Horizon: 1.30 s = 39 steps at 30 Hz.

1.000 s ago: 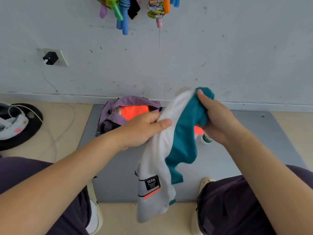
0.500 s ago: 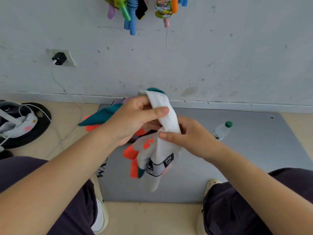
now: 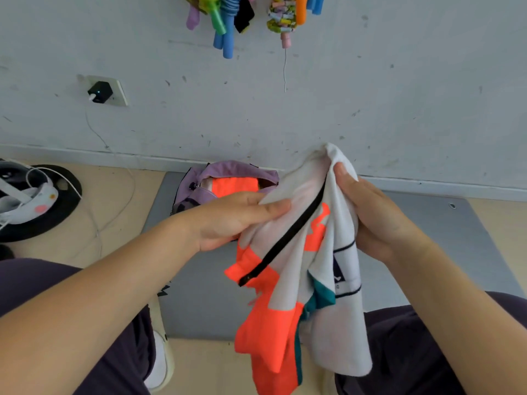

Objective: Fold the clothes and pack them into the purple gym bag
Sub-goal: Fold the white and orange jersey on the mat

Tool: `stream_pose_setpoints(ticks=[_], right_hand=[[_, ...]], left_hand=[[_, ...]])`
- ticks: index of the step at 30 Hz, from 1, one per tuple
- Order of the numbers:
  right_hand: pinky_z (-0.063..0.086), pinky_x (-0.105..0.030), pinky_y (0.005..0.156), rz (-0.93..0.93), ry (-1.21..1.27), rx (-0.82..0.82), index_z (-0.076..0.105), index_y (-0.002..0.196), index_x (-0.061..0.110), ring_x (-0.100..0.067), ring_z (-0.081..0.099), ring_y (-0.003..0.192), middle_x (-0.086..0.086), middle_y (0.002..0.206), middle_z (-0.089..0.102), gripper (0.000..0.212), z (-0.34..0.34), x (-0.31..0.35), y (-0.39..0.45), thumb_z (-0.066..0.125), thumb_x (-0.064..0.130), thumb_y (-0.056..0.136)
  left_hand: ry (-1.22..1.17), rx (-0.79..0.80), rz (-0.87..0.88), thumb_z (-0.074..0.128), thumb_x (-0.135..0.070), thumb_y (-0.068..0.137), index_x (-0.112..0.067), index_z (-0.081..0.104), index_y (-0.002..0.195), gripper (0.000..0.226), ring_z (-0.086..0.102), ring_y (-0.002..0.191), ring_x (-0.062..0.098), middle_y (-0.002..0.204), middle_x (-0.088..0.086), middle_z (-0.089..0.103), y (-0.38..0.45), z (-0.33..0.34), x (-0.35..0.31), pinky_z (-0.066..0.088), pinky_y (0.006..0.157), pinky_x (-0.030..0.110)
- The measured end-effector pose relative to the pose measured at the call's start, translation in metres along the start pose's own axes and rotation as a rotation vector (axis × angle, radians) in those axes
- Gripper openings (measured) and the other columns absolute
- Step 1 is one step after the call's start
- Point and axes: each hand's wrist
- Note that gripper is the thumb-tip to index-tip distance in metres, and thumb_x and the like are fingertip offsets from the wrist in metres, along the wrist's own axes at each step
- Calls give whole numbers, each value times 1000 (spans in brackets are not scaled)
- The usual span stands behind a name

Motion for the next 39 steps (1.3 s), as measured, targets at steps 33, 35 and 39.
stream_pose_setpoints(ticks=[33, 35, 39], right_hand=[[55, -34, 86, -120, -87, 96, 67, 121, 18, -28, 66, 112, -13, 120, 68, 40, -9, -11, 4, 71, 27, 82], [54, -35, 92, -113, -217, 119, 62, 127, 24, -25, 64, 116, -8, 124, 67, 46, -9, -12, 5, 73, 25, 83], [50, -18, 77, 75, -761, 52, 72, 101, 25, 1, 68, 87, 15, 92, 74, 41, -6, -13, 3, 80, 51, 71]], left_hand=[[-132, -310, -15, 68, -54, 75, -34, 68, 111, 41, 65, 112, 15, 114, -7, 73, 15, -20, 16, 46, 102, 39], [-247, -385, 159, 68, -35, 83, -24, 69, 115, 34, 66, 110, 17, 116, 1, 72, 14, -22, 9, 50, 95, 33], [-202, -549, 309, 66, -23, 90, -21, 71, 103, 14, 70, 99, 13, 106, -1, 75, 7, -26, -5, 51, 89, 32]])
Point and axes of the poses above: each hand's wrist, its own y-axis towards the middle knuckle, its own z-axis out of the palm, x = y × z
